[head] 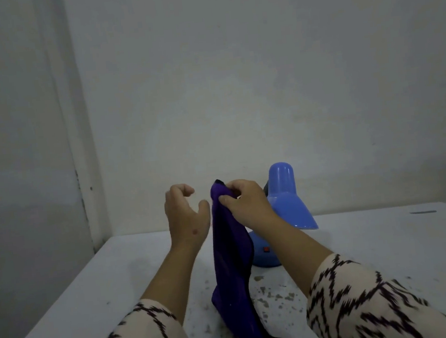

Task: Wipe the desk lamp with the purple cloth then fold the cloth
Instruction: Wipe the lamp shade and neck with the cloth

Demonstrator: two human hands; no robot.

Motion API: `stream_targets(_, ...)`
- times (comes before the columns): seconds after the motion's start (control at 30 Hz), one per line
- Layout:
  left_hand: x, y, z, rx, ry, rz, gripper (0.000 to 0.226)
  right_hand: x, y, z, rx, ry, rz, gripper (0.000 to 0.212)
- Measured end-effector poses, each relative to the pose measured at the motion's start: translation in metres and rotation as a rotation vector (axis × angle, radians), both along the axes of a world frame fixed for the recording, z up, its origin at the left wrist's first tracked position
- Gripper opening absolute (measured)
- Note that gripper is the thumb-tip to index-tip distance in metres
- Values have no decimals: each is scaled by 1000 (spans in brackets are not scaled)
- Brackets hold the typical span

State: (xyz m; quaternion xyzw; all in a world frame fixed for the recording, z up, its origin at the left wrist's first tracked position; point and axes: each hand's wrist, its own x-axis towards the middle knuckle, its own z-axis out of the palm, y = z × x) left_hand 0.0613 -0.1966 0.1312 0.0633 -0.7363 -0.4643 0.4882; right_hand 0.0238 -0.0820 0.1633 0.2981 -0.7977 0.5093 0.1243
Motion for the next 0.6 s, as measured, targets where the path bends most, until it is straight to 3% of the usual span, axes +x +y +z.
stream_targets(0.07,1,9,-7,-91,71,-48,24,-2,1,1,-28,1,-23,17)
stream_targets(0.13,0,19,-12,-157,15,-205,22,-3,3,2,-44,-4,-29,19)
stream_targets(0.2,-3,28,-17,-172,-45,-275,33,-4,5,4,-61,-18,-31,22)
stream_targets(0.33,-7,40,-20,-102,-69,-220,53,-4,8,4,-84,-47,-24,27)
stream_targets(0.47,-12,45,-17,7,-43,-170,33,-3,10,4,-44,-26,8,33)
stream_targets(0.6,-15,44,-18,-10,-45,-146,18,-4,12,10,54,49,24,22)
